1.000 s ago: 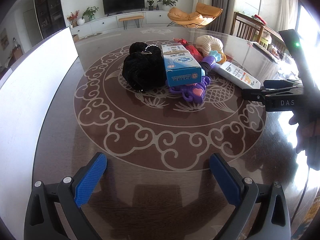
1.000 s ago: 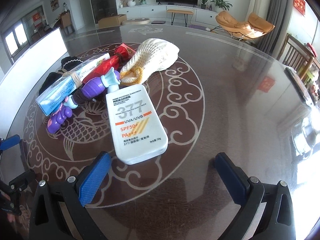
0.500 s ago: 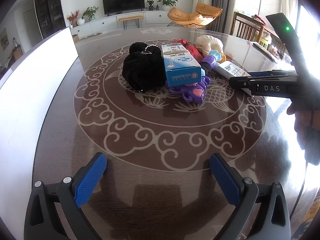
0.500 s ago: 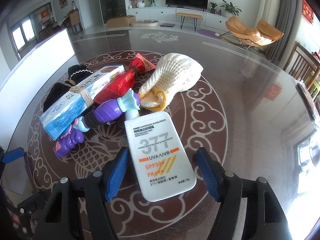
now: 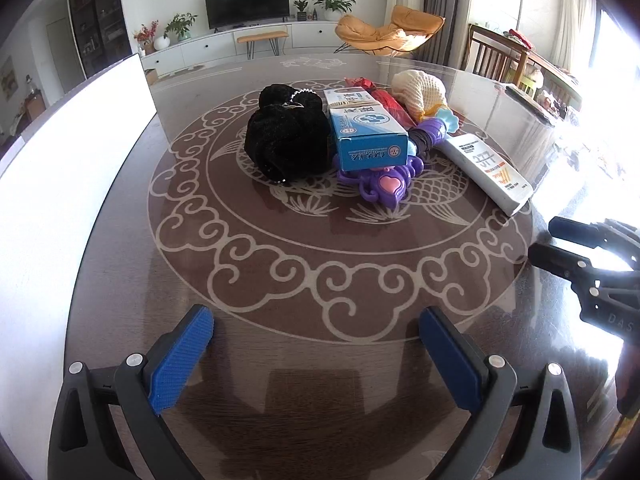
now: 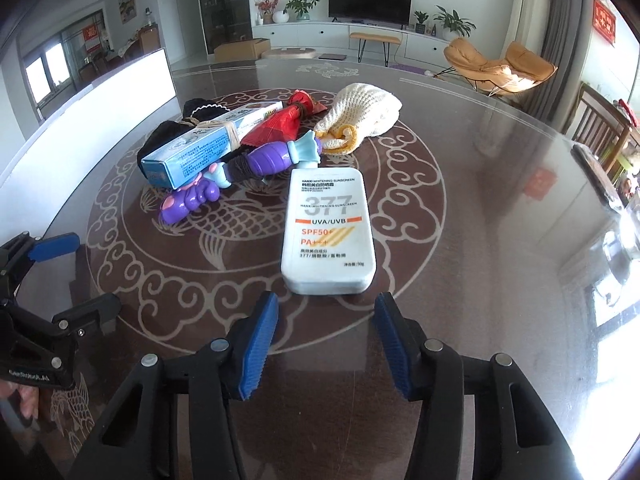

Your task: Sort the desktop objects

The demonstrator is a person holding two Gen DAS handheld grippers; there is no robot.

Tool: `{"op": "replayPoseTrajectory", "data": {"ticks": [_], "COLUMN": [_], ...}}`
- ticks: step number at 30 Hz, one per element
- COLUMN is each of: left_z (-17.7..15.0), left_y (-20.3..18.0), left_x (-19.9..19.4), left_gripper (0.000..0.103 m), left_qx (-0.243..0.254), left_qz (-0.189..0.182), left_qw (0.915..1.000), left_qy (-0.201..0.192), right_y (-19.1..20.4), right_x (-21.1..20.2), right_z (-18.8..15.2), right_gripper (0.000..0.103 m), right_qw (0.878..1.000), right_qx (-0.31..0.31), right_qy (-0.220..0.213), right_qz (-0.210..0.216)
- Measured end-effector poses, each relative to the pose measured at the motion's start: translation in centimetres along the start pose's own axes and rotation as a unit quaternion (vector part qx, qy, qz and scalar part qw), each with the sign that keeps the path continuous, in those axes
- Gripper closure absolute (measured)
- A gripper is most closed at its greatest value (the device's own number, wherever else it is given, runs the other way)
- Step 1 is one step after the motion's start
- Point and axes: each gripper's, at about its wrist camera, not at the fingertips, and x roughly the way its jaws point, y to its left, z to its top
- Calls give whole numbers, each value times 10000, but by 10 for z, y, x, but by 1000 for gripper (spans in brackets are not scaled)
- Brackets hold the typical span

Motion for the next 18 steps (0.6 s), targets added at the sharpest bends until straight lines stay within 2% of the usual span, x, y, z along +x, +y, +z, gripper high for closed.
{"op": "replayPoseTrajectory", "data": {"ticks": [5, 7, 8, 9, 18], "left_z": [0, 0, 0, 0, 0], "left_y": [0, 0, 0, 0, 0], "left_x": [0, 0, 0, 0, 0], "left_gripper": [0, 0, 0, 0, 0], "left_qx": [-1, 0, 0, 1, 0], "left_qz": [-1, 0, 0, 0, -1], "left_qw": [10000, 10000, 10000, 10000, 10000], "left_qy": [0, 0, 0, 0, -1], "right_y": [-2, -7, -9, -10, -9], "right_x": [-30, -34, -34, -34, -27], "right_z": [-40, -45, -47, -49, -50], "right_gripper": [51, 41, 29, 21, 3], "right_qw": [9999, 10000, 9999, 9999, 9998], "right_qx": [-36, 44, 77, 119, 185], "right_qy": [-101, -83, -46, -19, -11], "right_qz": [-44, -35, -66, -100, -123]}}
